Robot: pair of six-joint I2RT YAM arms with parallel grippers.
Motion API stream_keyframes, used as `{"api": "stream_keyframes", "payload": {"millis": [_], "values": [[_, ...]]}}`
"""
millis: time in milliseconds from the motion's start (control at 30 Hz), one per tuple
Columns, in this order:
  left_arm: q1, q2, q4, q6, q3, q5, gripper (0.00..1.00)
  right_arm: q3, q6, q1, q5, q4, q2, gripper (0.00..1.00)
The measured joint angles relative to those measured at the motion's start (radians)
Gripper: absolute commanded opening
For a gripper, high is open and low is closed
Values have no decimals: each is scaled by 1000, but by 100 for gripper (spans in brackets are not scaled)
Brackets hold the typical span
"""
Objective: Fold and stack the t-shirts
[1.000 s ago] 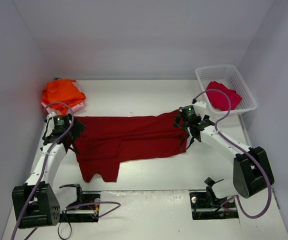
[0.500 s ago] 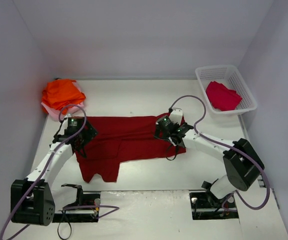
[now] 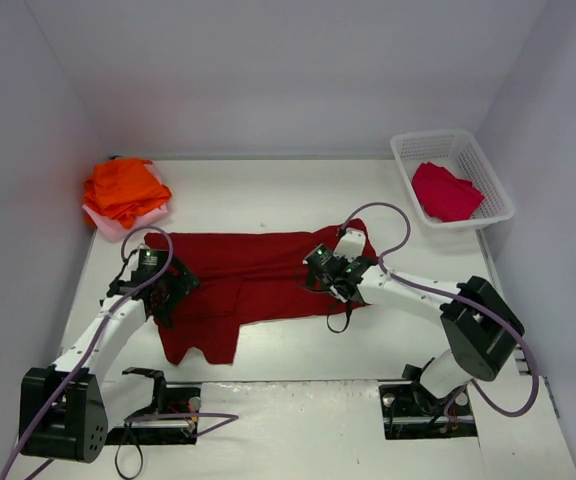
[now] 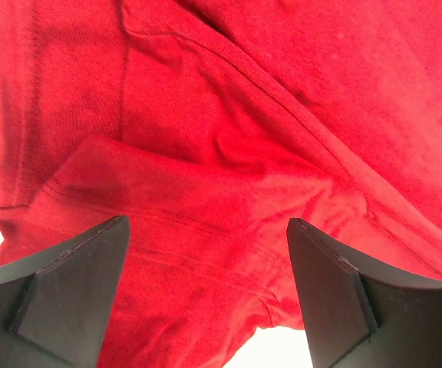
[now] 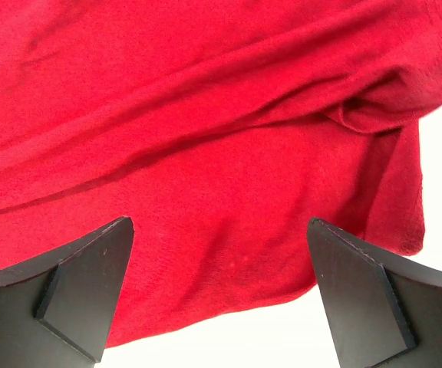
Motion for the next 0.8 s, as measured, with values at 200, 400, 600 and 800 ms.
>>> {"api": "stream_keyframes", "payload": {"millis": [200, 400, 600, 800], "values": [[-1, -9, -11, -4, -5, 41, 78, -28, 46, -6, 13, -11, 14, 93], [-1, 33, -6, 5, -23, 43, 78, -24, 53, -19, 25, -15, 71, 93], [-1, 200, 3, 18, 74, 43, 79, 70, 27, -19, 28, -24, 153, 93], [-1, 290, 28, 39, 196, 39, 79, 168, -12, -20, 35, -16, 182, 93]]}}
